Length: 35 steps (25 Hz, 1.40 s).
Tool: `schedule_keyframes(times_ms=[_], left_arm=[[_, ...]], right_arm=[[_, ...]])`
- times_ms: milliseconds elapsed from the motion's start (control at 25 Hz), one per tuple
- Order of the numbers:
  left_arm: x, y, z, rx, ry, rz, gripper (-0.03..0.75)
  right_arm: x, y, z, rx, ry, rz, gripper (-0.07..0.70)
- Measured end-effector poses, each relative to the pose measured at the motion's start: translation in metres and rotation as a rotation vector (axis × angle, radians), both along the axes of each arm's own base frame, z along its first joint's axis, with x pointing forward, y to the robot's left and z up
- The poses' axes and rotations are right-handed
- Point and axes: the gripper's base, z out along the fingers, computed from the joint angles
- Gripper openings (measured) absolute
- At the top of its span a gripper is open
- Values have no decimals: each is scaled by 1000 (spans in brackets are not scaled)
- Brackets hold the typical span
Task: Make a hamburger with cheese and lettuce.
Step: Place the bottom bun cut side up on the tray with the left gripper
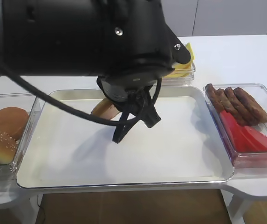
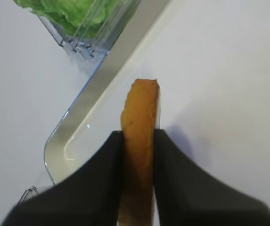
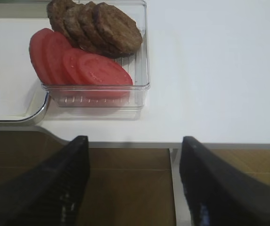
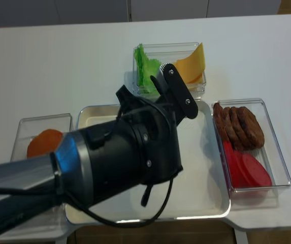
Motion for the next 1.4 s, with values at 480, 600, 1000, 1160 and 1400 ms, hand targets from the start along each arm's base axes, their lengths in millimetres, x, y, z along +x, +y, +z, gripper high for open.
schedule_keyframes(times_ms=[480,600,1000,1160,1400], left_arm=[[7,-10,-26,60,20,5,132],[8,-11,-29,67,25,5,132],[10,-15,-42,96,39,4,130],[11,-16,-45,101,43,5,130],[11,-17,-45,100,45,5,130]], right_arm=[[0,0,0,0,0,0,475],[0,0,0,0,0,0,475],[0,0,0,0,0,0,475],[0,0,0,0,0,0,475],[0,0,0,0,0,0,475]])
